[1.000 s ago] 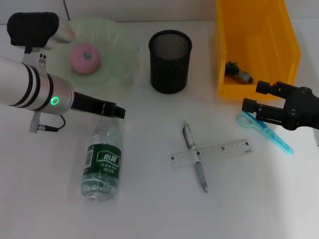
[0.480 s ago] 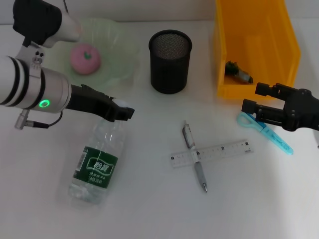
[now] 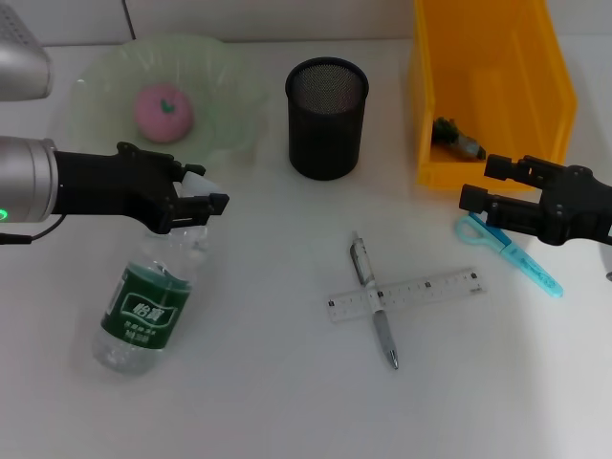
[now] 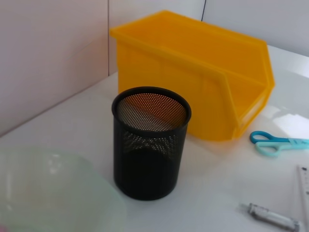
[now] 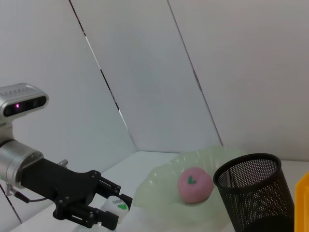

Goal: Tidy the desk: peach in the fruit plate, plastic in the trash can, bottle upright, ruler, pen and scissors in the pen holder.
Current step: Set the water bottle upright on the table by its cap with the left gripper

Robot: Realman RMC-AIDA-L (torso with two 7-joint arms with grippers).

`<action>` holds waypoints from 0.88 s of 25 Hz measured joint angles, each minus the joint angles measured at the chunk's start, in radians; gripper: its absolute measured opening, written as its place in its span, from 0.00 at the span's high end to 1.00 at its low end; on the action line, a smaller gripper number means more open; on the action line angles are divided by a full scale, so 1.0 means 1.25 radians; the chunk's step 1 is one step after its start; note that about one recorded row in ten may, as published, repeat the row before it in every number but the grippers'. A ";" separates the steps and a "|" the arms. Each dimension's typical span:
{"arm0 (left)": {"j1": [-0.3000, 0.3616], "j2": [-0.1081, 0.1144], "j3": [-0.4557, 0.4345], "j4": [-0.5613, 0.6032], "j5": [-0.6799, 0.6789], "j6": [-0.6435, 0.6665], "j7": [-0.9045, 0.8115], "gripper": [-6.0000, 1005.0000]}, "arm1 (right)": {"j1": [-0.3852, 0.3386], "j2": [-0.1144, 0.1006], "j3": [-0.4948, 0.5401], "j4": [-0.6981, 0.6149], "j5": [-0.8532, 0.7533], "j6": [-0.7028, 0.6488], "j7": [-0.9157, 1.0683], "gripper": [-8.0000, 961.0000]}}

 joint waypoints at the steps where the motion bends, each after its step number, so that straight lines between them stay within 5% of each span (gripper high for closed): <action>1: 0.002 0.000 -0.009 -0.006 -0.005 0.002 0.028 0.50 | 0.000 0.000 0.000 -0.001 0.000 0.000 0.002 0.18; 22: 0.012 0.002 -0.146 -0.124 -0.160 0.021 0.328 0.49 | 0.008 0.000 -0.001 -0.010 0.000 -0.005 0.024 0.18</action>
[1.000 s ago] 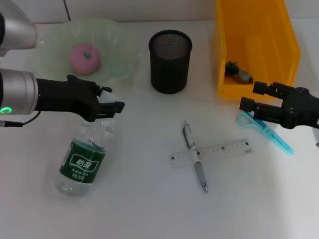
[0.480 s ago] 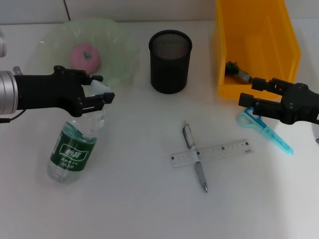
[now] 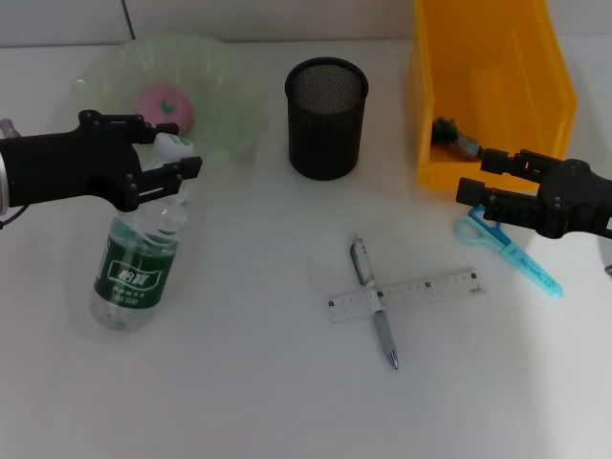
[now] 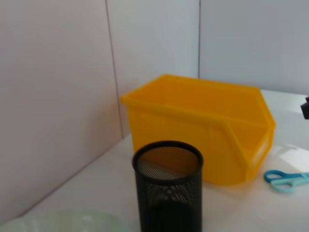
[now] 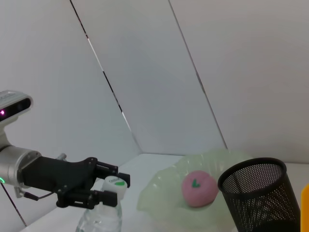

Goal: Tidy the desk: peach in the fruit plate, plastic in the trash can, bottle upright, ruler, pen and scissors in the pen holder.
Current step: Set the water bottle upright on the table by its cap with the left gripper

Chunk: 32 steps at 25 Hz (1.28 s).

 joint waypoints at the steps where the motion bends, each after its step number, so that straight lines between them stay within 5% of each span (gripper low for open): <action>1: 0.000 0.000 -0.015 -0.020 -0.017 0.003 0.031 0.49 | 0.000 0.000 0.000 0.000 0.000 -0.001 0.000 0.18; 7: -0.002 0.000 -0.081 -0.112 -0.080 0.034 0.154 0.49 | 0.000 0.000 0.000 0.000 0.000 -0.004 0.000 0.18; 32: 0.000 0.001 -0.163 -0.267 -0.204 0.050 0.397 0.47 | 0.011 0.000 0.000 0.000 0.000 -0.004 0.001 0.18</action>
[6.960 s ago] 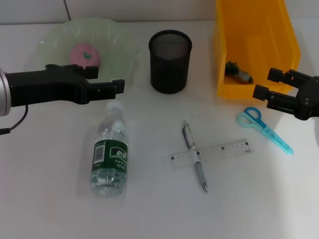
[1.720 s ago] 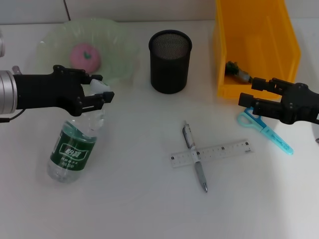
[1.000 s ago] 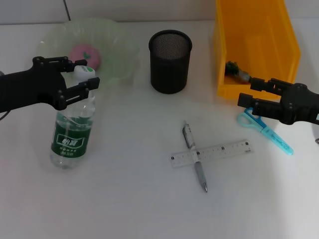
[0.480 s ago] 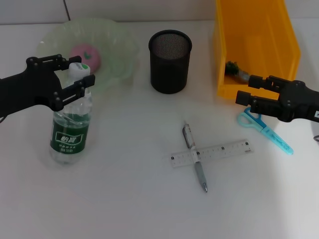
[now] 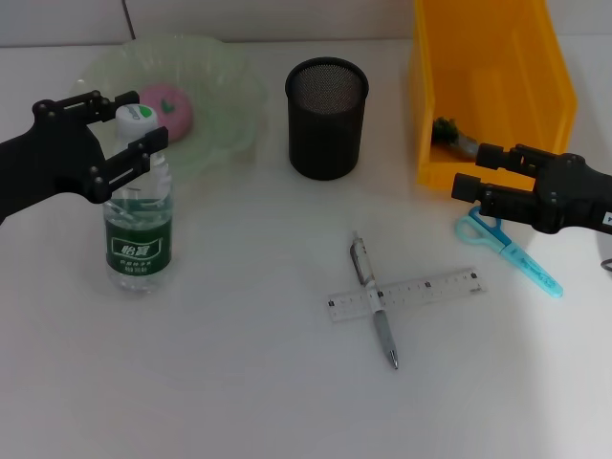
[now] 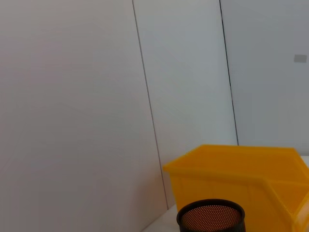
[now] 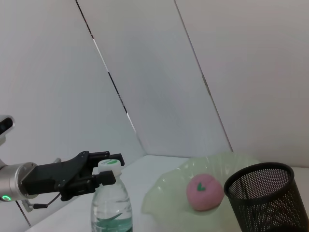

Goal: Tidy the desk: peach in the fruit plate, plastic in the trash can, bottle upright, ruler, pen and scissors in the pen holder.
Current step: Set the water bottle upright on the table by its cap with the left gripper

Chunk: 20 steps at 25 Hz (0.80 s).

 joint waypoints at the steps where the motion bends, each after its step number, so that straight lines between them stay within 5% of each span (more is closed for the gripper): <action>1: 0.000 0.000 0.000 0.000 0.000 0.000 0.000 0.47 | 0.000 0.000 0.000 0.000 0.000 0.000 0.000 0.18; 20: -0.019 0.000 -0.061 -0.085 -0.029 0.006 0.086 0.46 | -0.002 0.000 -0.001 0.002 0.000 -0.001 0.000 0.18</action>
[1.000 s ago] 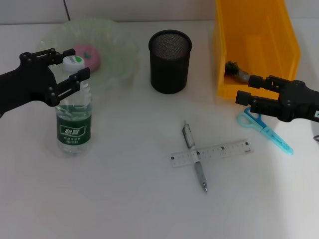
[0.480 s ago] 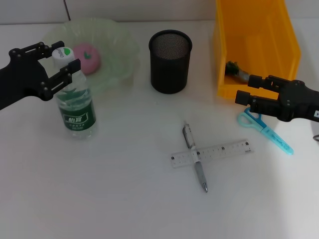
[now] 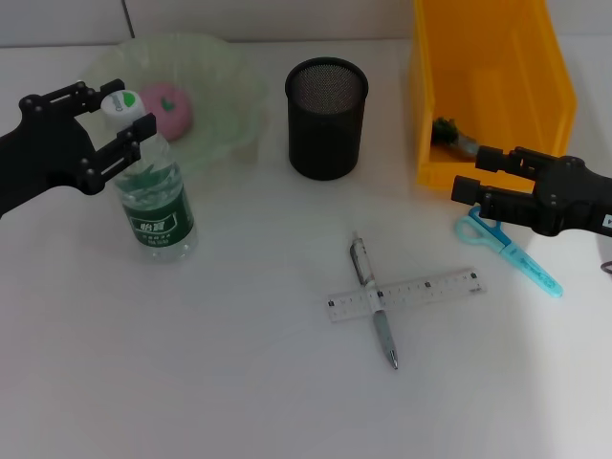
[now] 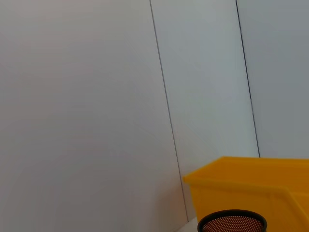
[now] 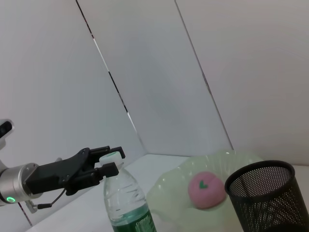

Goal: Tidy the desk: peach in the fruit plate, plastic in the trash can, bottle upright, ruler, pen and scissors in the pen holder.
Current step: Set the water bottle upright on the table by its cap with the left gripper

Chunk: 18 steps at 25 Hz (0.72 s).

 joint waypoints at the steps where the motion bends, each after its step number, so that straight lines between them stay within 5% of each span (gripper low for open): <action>1: 0.000 0.001 0.000 -0.002 0.000 0.000 -0.002 0.46 | 0.000 0.000 0.000 0.000 0.000 0.000 0.000 0.18; 18: 0.030 -0.004 -0.001 0.021 -0.036 0.036 -0.016 0.40 | 0.000 -0.001 0.002 -0.003 -0.001 -0.011 0.007 0.18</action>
